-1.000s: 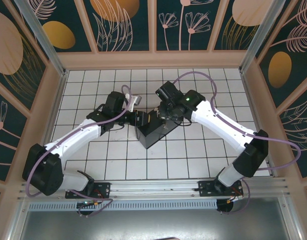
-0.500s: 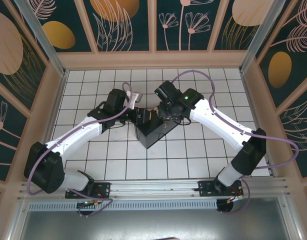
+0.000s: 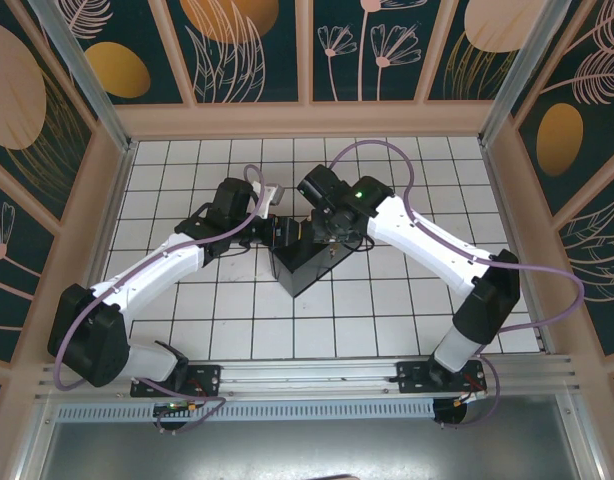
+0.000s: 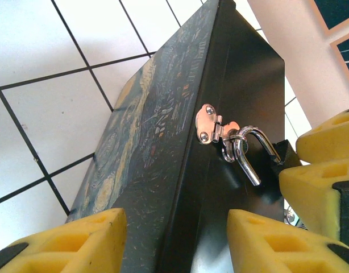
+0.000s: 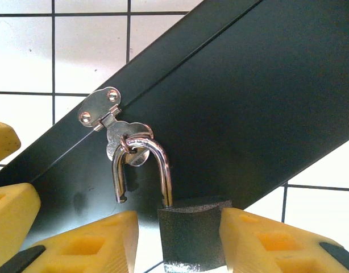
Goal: Unlock a padlock with a key
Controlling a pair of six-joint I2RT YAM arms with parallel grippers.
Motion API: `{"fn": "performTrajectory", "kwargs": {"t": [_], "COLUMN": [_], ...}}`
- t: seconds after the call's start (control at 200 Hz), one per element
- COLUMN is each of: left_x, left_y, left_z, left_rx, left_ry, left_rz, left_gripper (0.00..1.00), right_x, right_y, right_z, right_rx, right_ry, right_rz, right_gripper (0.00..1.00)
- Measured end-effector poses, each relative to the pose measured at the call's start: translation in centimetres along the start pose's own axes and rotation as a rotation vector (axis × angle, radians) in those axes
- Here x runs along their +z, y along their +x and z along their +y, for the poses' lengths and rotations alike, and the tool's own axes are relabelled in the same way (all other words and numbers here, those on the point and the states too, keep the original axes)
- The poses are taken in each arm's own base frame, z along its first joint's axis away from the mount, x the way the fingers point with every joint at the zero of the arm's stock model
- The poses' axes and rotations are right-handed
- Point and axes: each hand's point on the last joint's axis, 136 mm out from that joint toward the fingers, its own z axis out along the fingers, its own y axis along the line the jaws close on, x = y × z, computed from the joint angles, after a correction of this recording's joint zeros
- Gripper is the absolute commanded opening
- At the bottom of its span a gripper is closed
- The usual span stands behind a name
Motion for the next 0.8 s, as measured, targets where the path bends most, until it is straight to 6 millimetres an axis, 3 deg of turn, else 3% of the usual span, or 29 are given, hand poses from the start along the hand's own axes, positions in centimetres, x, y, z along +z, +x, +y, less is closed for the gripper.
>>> {"fn": "performTrajectory", "kwargs": {"t": [0.556,0.796], "left_x": [-0.5,-0.5], "left_y": [-0.1,0.0], "left_z": [-0.3,-0.4], "left_rx": [0.005,0.006], "left_ry": [0.002,0.009], "left_rz": [-0.011,-0.008], "left_gripper": [0.49,0.49], "right_x": [-0.2,0.8], "right_y": [0.0,0.4], "right_z": [-0.7,-1.3], "right_rx": [-0.009,-0.003], "right_ry": [0.026,0.037], "right_rz": [0.005,0.022], "right_gripper": [0.45,0.41]}}
